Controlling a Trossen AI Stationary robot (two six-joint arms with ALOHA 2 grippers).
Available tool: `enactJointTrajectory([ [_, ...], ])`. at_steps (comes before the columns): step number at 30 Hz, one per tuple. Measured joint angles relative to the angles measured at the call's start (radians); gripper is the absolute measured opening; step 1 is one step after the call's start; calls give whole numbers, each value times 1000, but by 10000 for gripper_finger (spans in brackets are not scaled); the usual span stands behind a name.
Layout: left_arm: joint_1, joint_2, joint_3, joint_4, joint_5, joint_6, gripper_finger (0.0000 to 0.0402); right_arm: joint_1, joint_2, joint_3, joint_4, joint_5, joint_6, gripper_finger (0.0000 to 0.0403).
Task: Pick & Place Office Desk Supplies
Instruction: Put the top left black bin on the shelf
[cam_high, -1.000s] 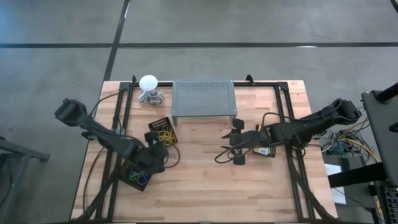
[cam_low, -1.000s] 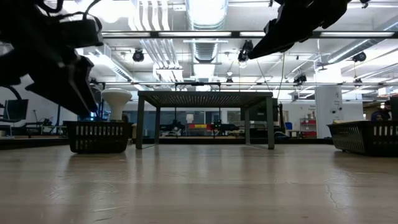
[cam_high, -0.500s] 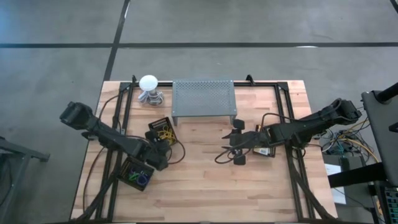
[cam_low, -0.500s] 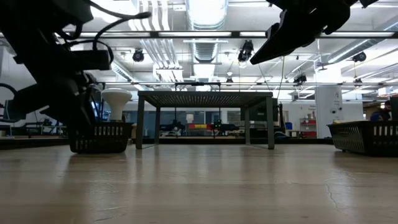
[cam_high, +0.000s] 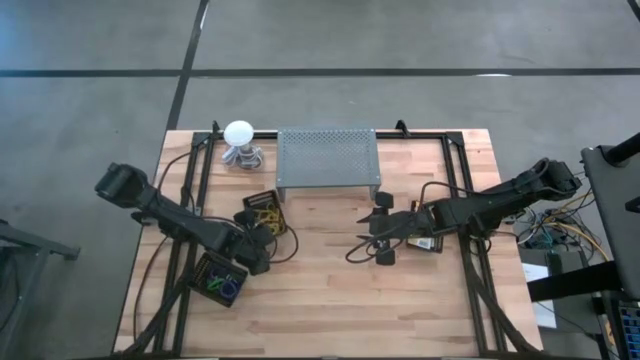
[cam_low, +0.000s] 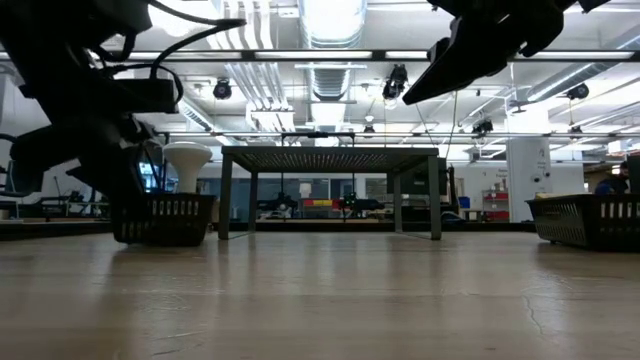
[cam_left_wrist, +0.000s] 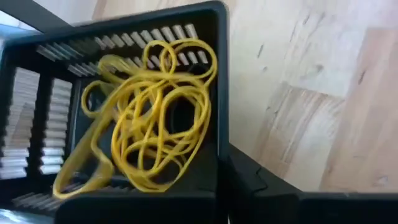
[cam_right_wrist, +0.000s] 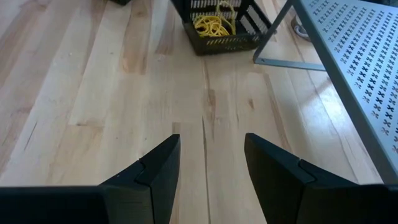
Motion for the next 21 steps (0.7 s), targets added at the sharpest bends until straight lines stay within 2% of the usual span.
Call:
enactJointTrajectory([
  [6,-1,-27,20,-4,17,-11,11,0,0,-2,0,0,3,178],
  [12,-23,-56,137,-66,110,24,7,0,0,-8,-2,0,3,178],
  [17,-60,-62,290,-106,104,186,6,0,0,-11,-1,0,-1,178],
  [21,-62,-62,409,-173,13,282,8,0,0,-12,-1,0,-1,178],
])
